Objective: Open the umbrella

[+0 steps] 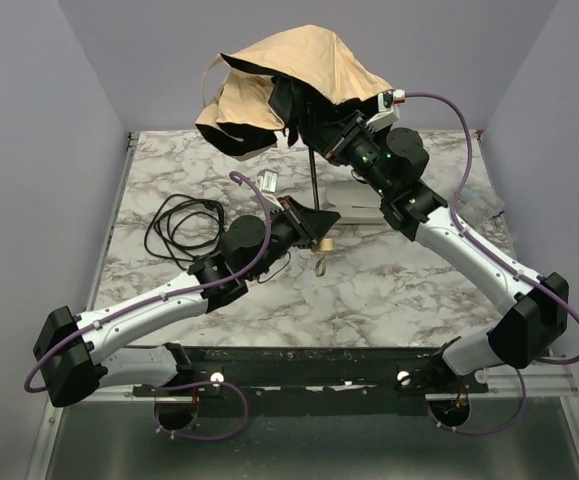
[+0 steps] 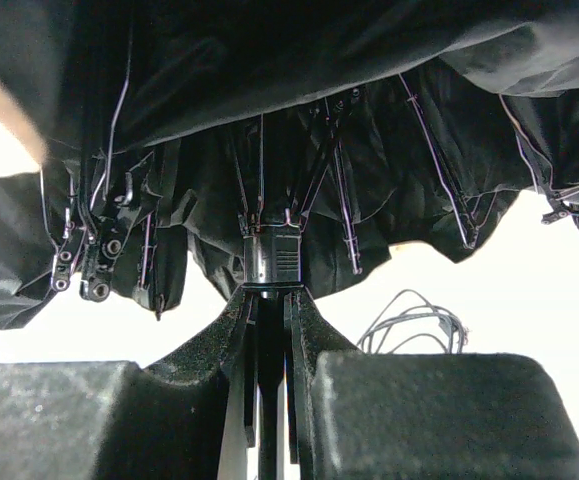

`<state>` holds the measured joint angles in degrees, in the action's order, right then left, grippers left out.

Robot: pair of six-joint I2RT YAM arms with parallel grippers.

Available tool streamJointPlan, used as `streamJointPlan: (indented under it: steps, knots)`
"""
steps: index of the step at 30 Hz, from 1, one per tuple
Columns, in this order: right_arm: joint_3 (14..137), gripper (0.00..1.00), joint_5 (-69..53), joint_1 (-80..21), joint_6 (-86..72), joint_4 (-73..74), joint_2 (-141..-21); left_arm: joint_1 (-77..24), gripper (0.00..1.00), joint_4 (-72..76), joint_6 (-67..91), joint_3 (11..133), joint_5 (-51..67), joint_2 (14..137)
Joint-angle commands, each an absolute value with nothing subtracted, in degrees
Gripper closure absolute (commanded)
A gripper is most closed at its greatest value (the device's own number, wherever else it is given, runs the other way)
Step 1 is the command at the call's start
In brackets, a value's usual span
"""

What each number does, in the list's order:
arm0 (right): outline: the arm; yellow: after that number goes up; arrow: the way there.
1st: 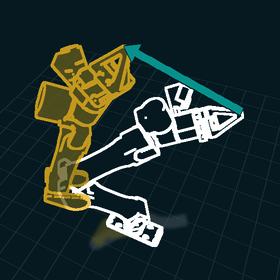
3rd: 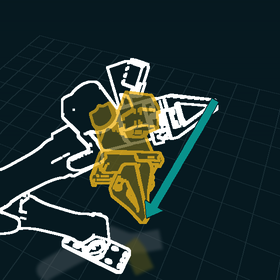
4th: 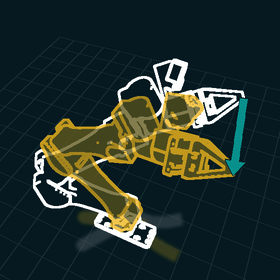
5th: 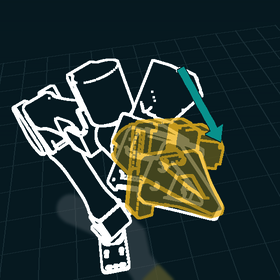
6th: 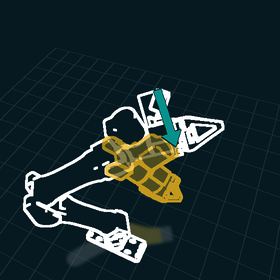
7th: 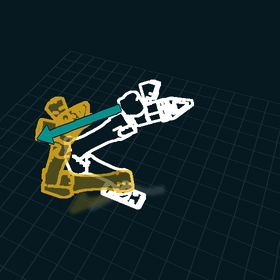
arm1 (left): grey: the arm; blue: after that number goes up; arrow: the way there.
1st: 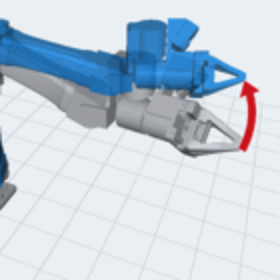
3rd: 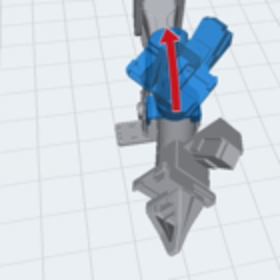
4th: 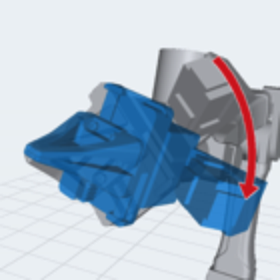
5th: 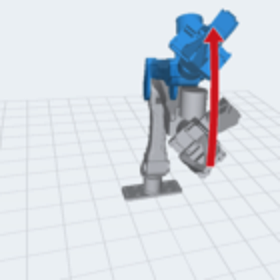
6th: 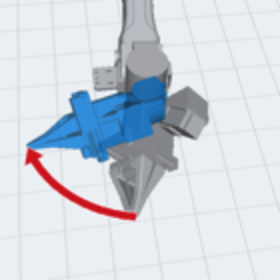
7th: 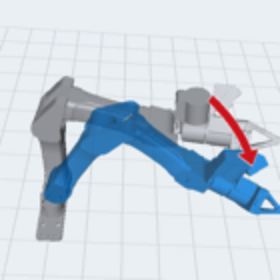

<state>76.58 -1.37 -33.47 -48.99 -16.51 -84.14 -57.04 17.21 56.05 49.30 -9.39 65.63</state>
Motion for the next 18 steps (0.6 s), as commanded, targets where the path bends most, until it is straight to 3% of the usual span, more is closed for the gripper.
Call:
streamJointPlan:
  steps: [1, 18]
  knots:
    - [87.49, 0.99, 55.70, -19.74, -43.31, -49.79, -88.69, -74.22, 1.00, 0.12, 49.63, 45.15, 25.45, 65.98]
    - [103.91, 0.97, 54.96, -7.85, -49.89, -37.57, -94.90, -77.52, 1.00, -2.39, 47.11, 46.40, 29.75, 68.32]
